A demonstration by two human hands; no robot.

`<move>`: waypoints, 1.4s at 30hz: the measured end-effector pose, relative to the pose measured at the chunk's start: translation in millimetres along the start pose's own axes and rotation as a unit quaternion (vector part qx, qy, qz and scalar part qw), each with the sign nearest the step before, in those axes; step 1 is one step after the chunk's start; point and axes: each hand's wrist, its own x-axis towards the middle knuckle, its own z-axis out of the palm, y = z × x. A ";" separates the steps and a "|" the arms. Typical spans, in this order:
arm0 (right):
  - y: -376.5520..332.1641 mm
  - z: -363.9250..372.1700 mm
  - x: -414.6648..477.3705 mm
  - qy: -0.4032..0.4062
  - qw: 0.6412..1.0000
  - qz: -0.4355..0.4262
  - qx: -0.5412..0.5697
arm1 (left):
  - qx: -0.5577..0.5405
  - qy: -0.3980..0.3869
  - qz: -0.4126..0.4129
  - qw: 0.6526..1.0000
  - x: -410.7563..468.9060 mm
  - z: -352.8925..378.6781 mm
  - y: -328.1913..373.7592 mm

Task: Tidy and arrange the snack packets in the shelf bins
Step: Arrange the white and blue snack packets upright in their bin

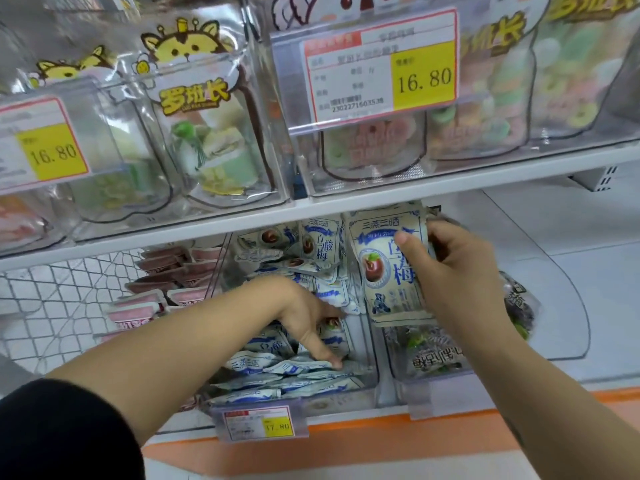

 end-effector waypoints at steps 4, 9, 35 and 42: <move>2.6 -0.1 -0.1 0.000 1.000 -0.003 -0.002 | -0.084 0.032 0.042 0.995 5.2 13.7 -8.6; -0.6 0.9 -0.1 0.003 1.000 -0.003 -0.008 | -0.176 0.090 0.088 0.976 11.9 30.9 -17.1; -11.3 16.3 -5.4 0.090 0.988 -0.129 -0.014 | -0.440 0.442 0.013 0.781 5.3 41.5 -23.2; -10.3 42.1 -12.0 0.014 0.912 -0.378 -0.158 | -0.627 0.374 0.060 0.681 6.3 42.4 -31.3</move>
